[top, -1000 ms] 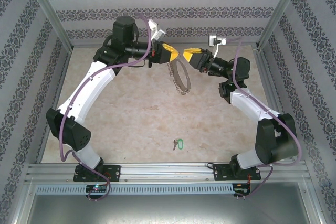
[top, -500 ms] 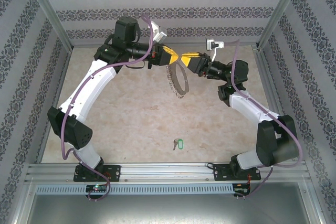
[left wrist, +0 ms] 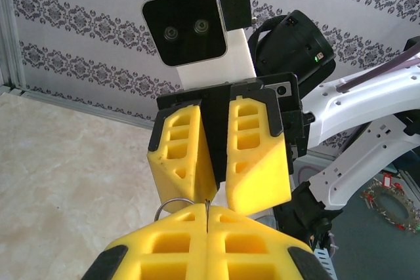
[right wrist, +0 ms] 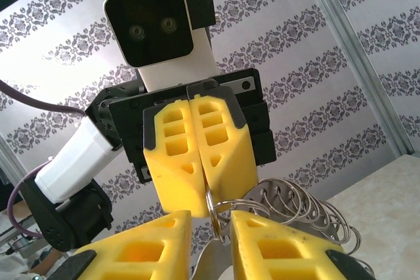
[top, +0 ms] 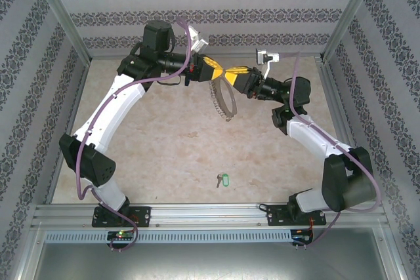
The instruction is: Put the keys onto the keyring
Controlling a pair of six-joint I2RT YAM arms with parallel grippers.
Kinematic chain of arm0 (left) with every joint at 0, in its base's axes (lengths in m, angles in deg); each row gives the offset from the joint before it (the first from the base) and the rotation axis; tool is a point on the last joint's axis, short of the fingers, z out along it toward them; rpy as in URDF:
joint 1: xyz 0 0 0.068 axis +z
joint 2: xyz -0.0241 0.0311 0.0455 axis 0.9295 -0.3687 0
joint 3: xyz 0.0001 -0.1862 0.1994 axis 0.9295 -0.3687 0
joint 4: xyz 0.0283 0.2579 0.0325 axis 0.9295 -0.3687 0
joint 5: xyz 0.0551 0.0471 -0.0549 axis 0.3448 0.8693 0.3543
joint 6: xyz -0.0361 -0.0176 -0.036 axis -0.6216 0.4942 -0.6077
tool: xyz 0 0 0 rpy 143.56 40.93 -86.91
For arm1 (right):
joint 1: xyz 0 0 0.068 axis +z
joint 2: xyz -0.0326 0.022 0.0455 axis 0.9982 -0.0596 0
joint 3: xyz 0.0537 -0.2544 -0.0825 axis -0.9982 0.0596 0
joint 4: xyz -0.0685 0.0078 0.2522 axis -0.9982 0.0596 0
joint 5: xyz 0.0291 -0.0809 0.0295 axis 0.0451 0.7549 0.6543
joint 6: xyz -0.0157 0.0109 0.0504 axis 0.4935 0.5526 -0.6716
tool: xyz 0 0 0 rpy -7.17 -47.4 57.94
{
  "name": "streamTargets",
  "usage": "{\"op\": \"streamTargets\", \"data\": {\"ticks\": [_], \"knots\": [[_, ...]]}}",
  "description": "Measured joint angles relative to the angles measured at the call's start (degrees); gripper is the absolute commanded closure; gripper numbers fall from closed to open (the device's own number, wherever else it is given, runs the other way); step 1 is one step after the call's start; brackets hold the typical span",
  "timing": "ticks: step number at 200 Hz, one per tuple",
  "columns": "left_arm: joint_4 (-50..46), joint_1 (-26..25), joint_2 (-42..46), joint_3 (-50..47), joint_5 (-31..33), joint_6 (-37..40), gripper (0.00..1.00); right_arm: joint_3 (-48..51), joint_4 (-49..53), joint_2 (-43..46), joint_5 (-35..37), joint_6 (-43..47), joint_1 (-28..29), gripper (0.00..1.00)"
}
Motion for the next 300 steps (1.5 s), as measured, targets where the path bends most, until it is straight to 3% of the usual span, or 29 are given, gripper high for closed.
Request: {"op": "streamTargets", "data": {"ticks": [78,110,158,191,221,253,300], "knots": [[0.0,0.0,0.0,0.0,-0.9,0.0,1.0,0.0,0.2,0.0,0.1,0.2,0.7,0.89],[0.0,0.1,0.0,0.0,-1.0,0.0,1.0,0.0,0.0,-0.1,0.1,0.2,0.8,1.0],[0.0,0.2,-0.1,0.2,-1.2,-0.1,1.0,-0.1,-0.3,-0.2,0.4,0.4,1.0,1.0],[1.9,0.0,-0.1,-0.2,1.4,-2.6,0.61,-0.1,0.3,-0.2,1.4,1.3,1.1,1.0],[10.0,0.6,2.6,-6.3,7.7,-7.6,0.48,-0.1,0.9,-0.2,1.7,1.5,1.0,1.0],[17.3,2.5,6.5,-12.0,13.4,-13.0,0.39,-0.1,1.1,-0.2,2.1,1.5,1.0,1.0],[23.6,3.0,9.7,-15.3,16.6,-17.1,0.39,-0.1,1.1,-0.2,2.5,1.5,1.0,1.0]]}}
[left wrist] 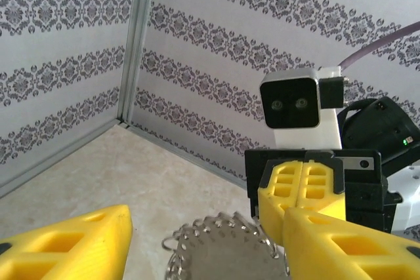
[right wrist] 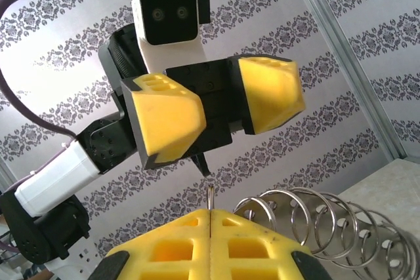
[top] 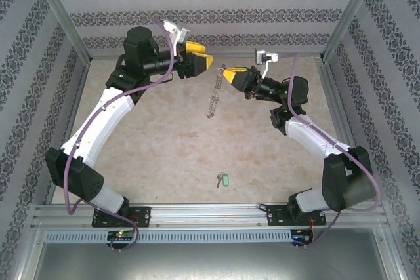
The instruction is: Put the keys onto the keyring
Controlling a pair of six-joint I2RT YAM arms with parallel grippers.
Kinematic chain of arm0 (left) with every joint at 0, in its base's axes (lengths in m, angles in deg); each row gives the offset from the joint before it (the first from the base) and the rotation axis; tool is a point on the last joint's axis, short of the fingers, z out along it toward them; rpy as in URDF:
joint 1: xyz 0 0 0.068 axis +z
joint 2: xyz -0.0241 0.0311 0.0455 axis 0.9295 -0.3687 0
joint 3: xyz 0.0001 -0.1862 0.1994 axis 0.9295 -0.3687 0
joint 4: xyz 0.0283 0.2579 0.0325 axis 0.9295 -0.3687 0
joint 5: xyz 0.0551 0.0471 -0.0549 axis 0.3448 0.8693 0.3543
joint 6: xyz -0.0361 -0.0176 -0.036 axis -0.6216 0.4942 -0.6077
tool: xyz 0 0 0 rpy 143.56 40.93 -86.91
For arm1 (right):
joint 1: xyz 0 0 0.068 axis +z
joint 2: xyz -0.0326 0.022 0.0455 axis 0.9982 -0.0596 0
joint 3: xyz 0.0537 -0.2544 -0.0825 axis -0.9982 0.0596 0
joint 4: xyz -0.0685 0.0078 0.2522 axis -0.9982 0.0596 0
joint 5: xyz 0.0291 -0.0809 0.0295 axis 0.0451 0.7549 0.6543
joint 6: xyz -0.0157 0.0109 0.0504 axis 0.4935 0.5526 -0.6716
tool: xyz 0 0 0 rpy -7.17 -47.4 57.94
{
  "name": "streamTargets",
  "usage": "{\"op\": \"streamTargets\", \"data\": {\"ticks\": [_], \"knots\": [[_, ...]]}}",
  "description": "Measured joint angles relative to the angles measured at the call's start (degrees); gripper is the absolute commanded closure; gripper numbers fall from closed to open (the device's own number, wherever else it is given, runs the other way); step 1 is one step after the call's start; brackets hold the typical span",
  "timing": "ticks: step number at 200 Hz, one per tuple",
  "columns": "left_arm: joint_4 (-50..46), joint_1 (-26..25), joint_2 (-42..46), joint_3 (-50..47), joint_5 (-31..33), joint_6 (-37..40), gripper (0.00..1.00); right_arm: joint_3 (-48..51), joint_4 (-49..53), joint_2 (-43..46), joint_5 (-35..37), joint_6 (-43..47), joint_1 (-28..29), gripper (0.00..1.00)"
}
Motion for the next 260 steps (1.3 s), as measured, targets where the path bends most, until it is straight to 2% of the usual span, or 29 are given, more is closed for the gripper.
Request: {"op": "streamTargets", "data": {"ticks": [56,129,176,216,236,260], "knots": [[8.5,0.1,0.2,-5.4,-3.9,-7.3,0.51,-0.7,0.0,0.0,0.7,0.0,0.0,1.0],[19.4,-0.8,1.0,-13.5,-6.3,-15.2,0.55,-2.0,-0.3,0.0,2.0,0.0,0.0,1.0],[21.3,-1.0,5.0,-17.8,-2.8,-16.2,0.5,-2.0,-0.3,-0.5,2.6,0.0,0.0,1.0],[19.6,-1.0,10.3,-18.6,6.2,-14.6,0.45,-2.0,-0.3,-0.6,3.5,0.0,0.0,1.0],[18.8,-1.0,11.5,-18.6,8.7,-13.9,0.48,-2.0,-0.3,-0.6,3.6,0.0,0.0,1.0],[19.2,-1.1,9.9,-17.8,5.9,-15.0,0.53,-2.0,-0.3,-0.6,3.7,0.0,0.0,1.0]]}}
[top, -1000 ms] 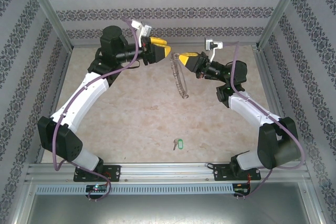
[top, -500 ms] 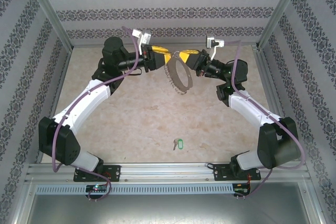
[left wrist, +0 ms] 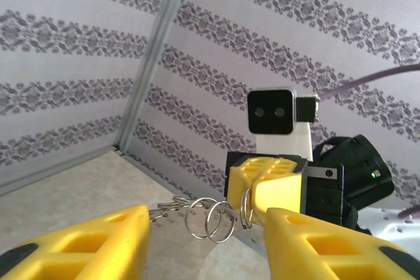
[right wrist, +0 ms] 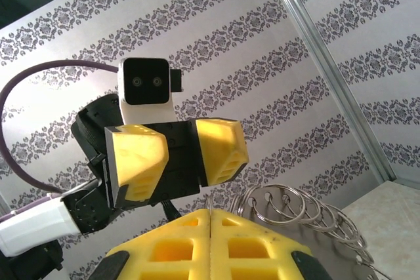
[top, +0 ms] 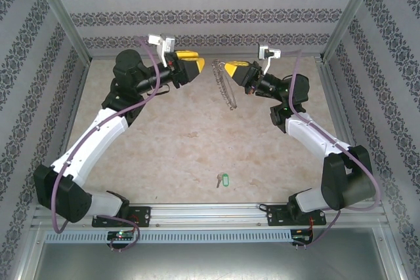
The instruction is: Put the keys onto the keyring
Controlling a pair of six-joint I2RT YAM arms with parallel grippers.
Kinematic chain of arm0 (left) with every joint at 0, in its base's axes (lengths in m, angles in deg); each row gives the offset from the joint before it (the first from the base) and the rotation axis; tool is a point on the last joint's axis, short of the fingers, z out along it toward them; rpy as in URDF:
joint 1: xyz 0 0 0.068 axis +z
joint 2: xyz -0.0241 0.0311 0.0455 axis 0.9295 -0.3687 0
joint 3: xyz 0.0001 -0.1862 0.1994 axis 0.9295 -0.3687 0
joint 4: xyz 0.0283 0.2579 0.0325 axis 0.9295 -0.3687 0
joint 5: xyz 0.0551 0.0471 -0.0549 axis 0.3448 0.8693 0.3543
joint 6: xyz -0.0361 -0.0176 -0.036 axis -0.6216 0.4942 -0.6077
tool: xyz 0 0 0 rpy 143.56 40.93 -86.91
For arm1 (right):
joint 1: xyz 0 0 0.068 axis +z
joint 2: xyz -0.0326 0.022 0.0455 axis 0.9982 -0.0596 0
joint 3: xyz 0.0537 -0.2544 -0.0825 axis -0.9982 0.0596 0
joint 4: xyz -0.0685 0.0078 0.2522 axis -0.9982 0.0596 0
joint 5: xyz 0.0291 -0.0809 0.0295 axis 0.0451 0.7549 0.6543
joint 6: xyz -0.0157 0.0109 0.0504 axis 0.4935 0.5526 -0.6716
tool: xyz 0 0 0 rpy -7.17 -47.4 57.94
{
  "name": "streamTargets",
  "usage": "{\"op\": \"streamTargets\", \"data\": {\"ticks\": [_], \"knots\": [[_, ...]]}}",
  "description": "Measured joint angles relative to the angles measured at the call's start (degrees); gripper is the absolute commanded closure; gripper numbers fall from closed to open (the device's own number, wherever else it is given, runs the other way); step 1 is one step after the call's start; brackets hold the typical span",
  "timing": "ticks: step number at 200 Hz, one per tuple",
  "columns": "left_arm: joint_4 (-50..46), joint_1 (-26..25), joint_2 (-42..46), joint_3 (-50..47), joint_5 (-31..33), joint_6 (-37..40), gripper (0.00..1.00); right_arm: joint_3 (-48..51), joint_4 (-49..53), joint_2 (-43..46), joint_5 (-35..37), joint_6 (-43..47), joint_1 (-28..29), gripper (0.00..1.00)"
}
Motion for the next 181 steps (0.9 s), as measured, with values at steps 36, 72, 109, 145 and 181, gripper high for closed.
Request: {"op": "streamTargets", "data": {"ticks": [36,72,109,145,181], "knots": [[2.1,-1.6,-4.3,0.6,-6.1,-3.3,0.53,0.0,-0.1,-0.1,0.2,0.0,0.0,1.0],[3.5,-3.1,-5.4,0.6,-9.3,-4.9,0.53,0.0,-0.3,-0.1,0.2,0.0,0.0,1.0],[4.1,-3.4,-5.4,0.6,-9.1,-4.9,0.5,0.0,-0.4,-0.3,0.2,0.0,-0.1,1.0],[2.2,-3.3,-4.1,0.6,-5.9,-3.2,0.49,0.0,-0.8,-0.6,0.6,0.0,-0.5,1.0],[2.2,-3.4,-3.6,0.9,-5.8,-3.1,0.52,0.0,-0.8,-1.2,0.7,0.0,-0.7,1.0]]}}
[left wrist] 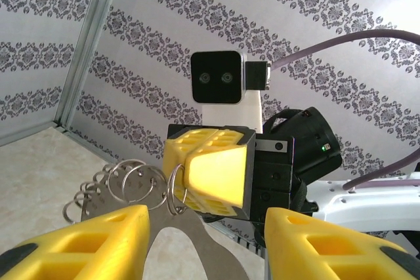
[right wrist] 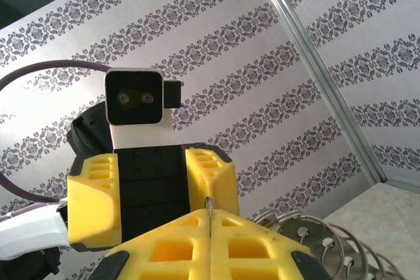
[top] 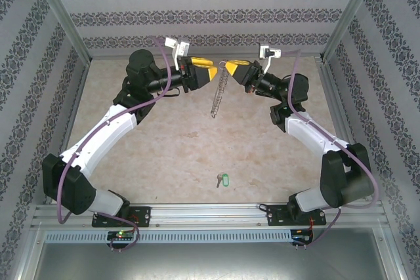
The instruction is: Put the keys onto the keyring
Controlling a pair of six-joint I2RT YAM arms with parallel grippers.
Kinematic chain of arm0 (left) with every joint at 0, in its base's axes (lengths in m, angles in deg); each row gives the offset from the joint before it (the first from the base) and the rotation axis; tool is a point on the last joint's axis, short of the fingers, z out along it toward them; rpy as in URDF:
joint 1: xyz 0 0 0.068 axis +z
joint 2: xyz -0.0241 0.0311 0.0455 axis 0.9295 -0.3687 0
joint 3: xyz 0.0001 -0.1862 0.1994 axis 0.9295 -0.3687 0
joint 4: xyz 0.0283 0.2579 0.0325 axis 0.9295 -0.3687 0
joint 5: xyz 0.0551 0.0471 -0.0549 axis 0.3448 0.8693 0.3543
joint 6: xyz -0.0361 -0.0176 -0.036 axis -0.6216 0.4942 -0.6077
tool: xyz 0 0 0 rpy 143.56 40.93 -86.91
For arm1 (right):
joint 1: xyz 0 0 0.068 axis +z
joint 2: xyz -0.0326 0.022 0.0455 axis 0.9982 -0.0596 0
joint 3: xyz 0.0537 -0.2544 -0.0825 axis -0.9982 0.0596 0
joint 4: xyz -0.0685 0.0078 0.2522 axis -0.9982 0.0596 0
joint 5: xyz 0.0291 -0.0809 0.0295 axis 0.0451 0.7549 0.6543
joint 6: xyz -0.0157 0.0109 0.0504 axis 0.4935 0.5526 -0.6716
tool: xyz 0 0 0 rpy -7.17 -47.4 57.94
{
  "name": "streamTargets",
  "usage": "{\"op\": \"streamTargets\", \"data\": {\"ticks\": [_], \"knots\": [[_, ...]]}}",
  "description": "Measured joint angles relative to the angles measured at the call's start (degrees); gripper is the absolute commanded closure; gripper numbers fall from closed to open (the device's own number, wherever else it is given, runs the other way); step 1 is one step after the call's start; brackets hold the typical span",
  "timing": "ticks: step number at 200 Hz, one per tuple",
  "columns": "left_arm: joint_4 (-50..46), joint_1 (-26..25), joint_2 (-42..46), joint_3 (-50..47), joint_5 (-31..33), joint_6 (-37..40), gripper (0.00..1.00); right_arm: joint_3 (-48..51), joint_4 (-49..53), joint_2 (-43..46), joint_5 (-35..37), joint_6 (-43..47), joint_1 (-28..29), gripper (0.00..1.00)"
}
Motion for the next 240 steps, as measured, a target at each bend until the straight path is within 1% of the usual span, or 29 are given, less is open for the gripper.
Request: {"op": "streamTargets", "data": {"ticks": [51,98,164,207,224,232,240], "knots": [[0.0,-0.1,-0.5,0.5,-1.1,-0.1,0.52,0.0,0.0,-0.2,0.0,0.0,0.0,1.0],[0.1,-0.9,-2.7,2.0,-1.9,-0.4,0.52,0.0,-0.3,-0.2,0.0,0.0,0.0,1.0],[0.6,-1.3,-4.4,2.9,-1.9,-0.7,0.55,0.0,-0.4,-0.2,0.0,0.0,0.0,1.0],[1.7,-1.9,-5.3,3.7,-1.9,-1.1,0.61,0.0,-0.4,-0.2,0.0,0.0,0.0,1.0],[1.8,-1.9,-5.5,3.8,-1.9,-1.4,0.67,0.0,-0.4,-0.2,0.0,0.0,0.0,1.0],[1.8,-1.9,-5.6,3.8,-1.9,-1.6,0.72,0.0,-0.4,-0.2,0.0,0.0,0.1,1.0],[1.8,-1.9,-5.7,3.8,-1.9,-1.8,0.76,0.0,-0.4,-0.2,0.0,0.0,0.1,1.0]]}}
